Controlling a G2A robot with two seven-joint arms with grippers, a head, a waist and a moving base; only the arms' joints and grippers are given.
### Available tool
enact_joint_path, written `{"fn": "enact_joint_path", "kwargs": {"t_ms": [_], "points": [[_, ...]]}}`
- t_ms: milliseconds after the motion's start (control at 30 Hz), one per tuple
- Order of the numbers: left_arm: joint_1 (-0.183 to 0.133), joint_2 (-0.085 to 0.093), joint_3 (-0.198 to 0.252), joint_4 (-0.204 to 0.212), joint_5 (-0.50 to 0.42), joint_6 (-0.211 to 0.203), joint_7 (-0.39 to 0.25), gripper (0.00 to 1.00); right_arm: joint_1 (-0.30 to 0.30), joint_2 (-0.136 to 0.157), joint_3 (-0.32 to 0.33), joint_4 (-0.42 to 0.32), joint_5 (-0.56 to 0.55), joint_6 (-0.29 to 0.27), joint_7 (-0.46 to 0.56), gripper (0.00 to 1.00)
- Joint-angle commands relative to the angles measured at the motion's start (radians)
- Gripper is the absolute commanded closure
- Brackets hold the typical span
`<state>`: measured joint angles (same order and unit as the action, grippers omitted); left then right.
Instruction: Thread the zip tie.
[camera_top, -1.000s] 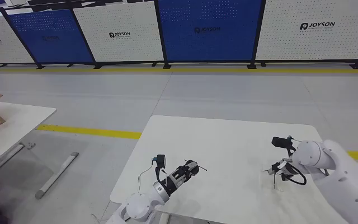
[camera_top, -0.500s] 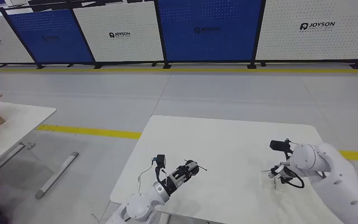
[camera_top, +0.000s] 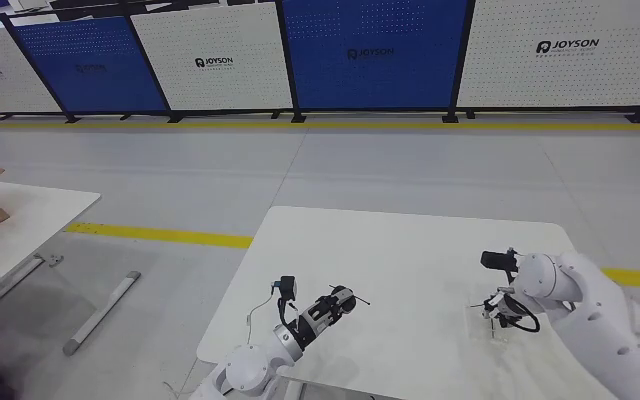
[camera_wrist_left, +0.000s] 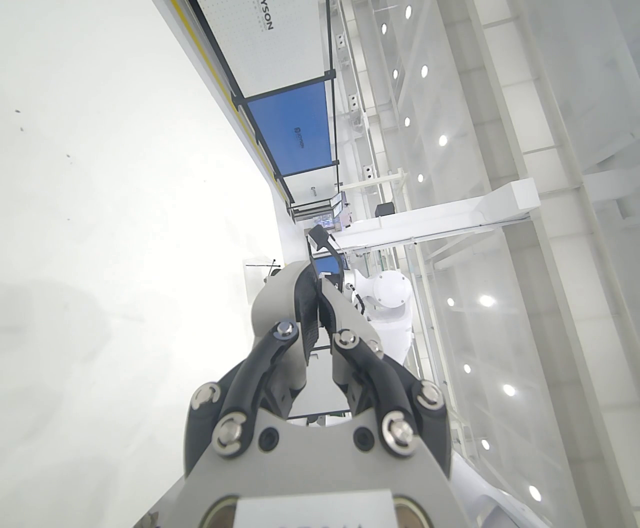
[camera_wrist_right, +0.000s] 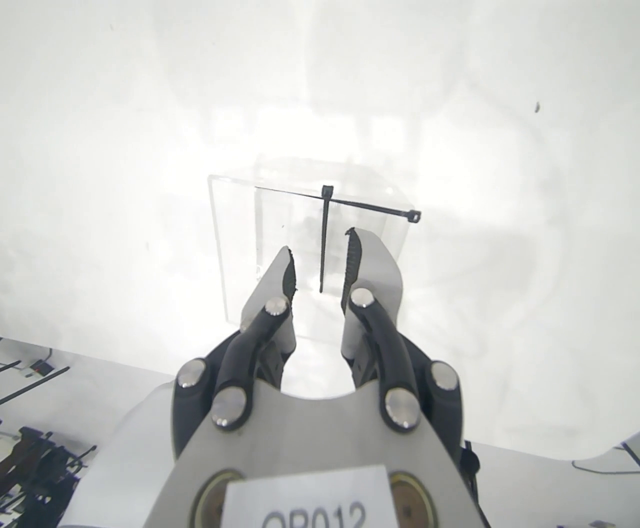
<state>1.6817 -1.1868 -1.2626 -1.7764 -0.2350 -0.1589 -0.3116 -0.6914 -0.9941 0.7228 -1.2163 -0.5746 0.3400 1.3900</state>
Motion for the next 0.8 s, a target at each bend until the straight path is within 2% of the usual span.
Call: {"fn": "enact_joint_path", "kwargs": {"t_ms": [0,133,500,767], "points": [[0.0,0.0,0.0,0.0,0.0,0.0,0.0,1.0,0.009,-0.006,-0.01,0.015,0.0,0.0,0.0,0.75],[0.0,0.0,0.0,0.0,0.0,0.0,0.0,1.0,0.03,-0.019,-0.033,0.044,0.005,0.0,0.0,0.73],[0.0,0.0,0.0,0.0,0.0,0.0,0.0,1.0,0.077,-0.048,-0.087,0.109,0.017,0.0,0.0,0.86],[0.0,0.0,0.0,0.0,0.0,0.0,0.0,1.0,0.106,-0.066,-0.123,0.156,0.033,0.0,0.0,0.84]]}}
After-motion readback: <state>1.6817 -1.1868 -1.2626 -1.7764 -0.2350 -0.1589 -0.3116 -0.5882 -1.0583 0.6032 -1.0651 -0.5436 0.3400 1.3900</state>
